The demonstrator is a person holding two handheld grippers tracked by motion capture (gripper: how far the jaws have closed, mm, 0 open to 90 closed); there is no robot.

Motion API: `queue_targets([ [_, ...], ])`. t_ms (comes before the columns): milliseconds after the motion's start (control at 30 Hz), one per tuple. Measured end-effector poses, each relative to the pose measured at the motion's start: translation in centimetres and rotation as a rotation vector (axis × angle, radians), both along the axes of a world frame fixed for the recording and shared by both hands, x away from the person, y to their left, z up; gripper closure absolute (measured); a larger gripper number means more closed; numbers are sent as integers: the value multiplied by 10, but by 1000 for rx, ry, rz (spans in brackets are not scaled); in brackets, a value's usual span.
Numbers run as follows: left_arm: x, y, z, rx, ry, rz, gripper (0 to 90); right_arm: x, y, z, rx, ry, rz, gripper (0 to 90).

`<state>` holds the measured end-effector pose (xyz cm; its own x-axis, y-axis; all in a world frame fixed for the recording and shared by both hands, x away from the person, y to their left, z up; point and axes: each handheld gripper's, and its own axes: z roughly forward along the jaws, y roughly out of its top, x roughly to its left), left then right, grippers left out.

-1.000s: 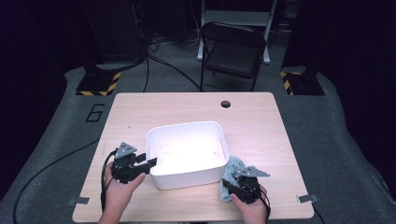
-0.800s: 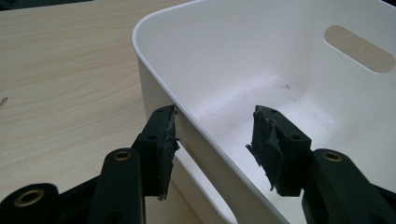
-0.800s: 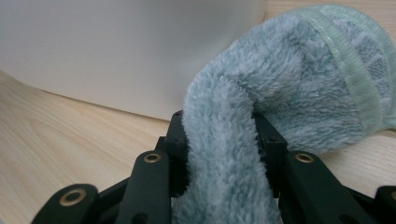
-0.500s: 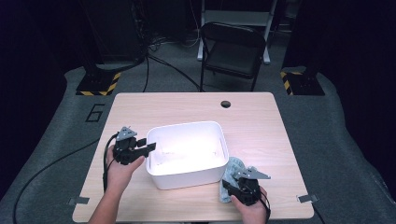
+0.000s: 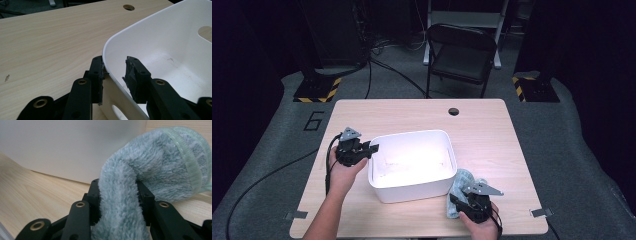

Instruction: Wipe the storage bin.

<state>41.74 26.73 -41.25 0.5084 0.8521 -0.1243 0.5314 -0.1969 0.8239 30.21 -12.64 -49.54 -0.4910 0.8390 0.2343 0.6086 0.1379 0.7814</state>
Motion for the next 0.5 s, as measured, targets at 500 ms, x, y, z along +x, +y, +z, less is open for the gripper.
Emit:
queue_targets([
  [500,-30,-4,-2,11,-10,14,641,6,-5,-1,21,13,-18,635],
])
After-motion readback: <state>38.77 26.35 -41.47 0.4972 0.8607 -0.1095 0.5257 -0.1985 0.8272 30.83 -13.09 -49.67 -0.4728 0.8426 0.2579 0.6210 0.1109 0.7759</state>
